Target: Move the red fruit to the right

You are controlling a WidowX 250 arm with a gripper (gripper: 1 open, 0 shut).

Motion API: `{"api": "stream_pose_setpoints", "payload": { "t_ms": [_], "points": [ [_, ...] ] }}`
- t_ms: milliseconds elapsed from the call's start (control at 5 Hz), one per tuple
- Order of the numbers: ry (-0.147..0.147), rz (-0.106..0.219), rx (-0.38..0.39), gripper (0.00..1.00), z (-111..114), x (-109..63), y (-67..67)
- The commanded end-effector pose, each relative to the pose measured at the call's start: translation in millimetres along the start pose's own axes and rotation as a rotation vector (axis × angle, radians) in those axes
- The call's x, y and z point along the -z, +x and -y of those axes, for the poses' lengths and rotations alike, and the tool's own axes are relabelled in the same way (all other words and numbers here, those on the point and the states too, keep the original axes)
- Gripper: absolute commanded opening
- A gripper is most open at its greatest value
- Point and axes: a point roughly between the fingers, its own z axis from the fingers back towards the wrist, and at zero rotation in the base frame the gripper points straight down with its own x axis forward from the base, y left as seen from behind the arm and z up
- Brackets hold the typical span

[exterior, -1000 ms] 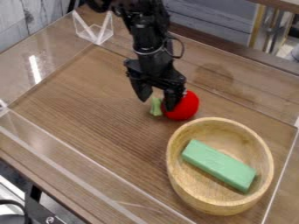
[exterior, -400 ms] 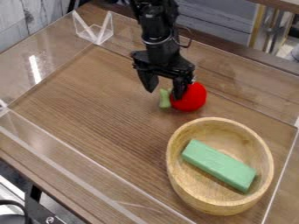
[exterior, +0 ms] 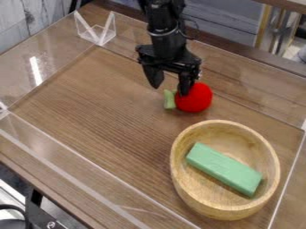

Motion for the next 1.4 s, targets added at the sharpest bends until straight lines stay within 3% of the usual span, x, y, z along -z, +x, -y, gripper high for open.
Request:
{"api": "stream_pose_setpoints", "payload": {
  "t_ms": [0,200,600,800,1200],
  "points": [
    [-0.007,0.064,0.048,1.0,0,-8.4,15.3],
    [-0.019,0.058,0.093,1.0,0,1.1,16.3],
    [-0.017,0.052,0.079,1.0,-17,17.8,5.1],
    [-0.012,0.049,0.049,1.0,-38,17.5,8.9],
    [-0.027,0.052,0.104,1.0,-28,-40.8,5.8]
  ]
}}
